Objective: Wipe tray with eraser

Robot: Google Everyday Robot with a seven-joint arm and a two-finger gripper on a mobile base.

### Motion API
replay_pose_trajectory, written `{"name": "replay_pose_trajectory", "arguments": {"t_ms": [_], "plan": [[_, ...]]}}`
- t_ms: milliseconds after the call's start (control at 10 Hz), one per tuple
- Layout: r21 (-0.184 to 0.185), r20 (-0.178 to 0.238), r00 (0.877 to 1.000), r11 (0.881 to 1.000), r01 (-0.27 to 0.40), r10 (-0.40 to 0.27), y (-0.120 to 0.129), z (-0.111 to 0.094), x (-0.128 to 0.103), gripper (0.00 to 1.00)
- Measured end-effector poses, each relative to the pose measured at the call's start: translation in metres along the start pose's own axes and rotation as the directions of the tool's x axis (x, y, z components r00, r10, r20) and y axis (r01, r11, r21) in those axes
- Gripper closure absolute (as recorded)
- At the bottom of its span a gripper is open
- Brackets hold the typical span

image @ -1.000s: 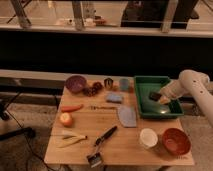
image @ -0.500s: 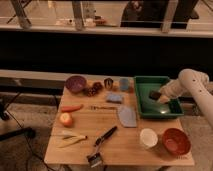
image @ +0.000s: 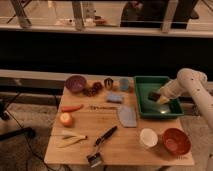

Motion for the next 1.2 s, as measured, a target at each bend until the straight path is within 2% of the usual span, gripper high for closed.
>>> {"name": "replay_pose_trajectory", "arguments": {"t_ms": [100,500,800,1000,1200], "plan": [[-0.019,-0.027,1.0,1.0,0.014,-0.014,0.003,0.009,0.002,0.2],[-0.059,-0.08,0.996,0.998,0.021,-0.025,0.011,0.033,0.009,0.2],[-0.085,-0.095,0.995,0.996,-0.002,-0.006,0.014,0.043,0.016,0.2],[-0.088,-0.102,0.995,0.996,-0.013,0.004,0.015,0.043,0.02,0.2],[-0.059,-0.12,0.993,0.998,0.002,-0.009,0.012,0.041,0.02,0.2]]}}
